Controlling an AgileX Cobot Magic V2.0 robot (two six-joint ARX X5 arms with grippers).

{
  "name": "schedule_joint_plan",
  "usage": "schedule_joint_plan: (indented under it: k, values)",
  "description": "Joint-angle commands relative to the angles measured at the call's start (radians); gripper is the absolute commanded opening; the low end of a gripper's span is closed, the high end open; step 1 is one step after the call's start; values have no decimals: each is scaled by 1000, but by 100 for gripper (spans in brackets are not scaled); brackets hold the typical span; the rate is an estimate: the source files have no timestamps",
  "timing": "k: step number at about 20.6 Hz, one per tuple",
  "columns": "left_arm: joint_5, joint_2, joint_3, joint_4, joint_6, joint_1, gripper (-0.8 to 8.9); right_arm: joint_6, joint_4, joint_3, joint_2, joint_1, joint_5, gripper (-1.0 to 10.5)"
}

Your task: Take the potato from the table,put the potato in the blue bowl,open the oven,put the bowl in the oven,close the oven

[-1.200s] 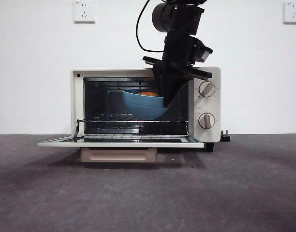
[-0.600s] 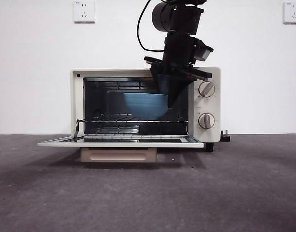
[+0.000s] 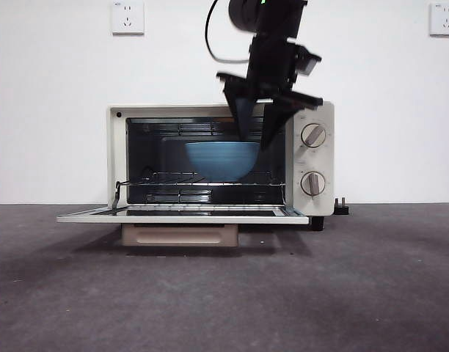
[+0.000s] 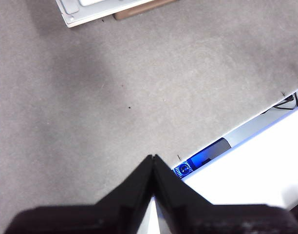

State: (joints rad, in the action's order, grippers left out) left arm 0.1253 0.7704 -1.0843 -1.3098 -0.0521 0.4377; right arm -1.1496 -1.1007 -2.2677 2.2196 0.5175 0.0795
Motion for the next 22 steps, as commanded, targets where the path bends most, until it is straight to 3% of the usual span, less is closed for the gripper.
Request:
schedule_joint_plan:
  k: [1,3,10,12,16,20,22]
  values:
    - [2,-3,10,0,16,2,-6,47,37,-8,-26,0,6,218]
    - [2,-3,10,0,19,2,-6,70,39,-8,-48,0,5,217]
    - [1,-2,10,4,23,2,-6,301,63,-7,-152,1,6,215]
    - [1,-2,10,14,23,2,-6,395,61,-8,-197,1,6,212]
    - [1,18,10,53,36,2,-6,644,49,-8,-308,1,5,144]
    - [13,63,10,127,52,2,-6,885,-20,-7,-419,2,-1,144]
    - [13,89,10,164,55,1,-7,971,-73,-7,-467,1,11,144]
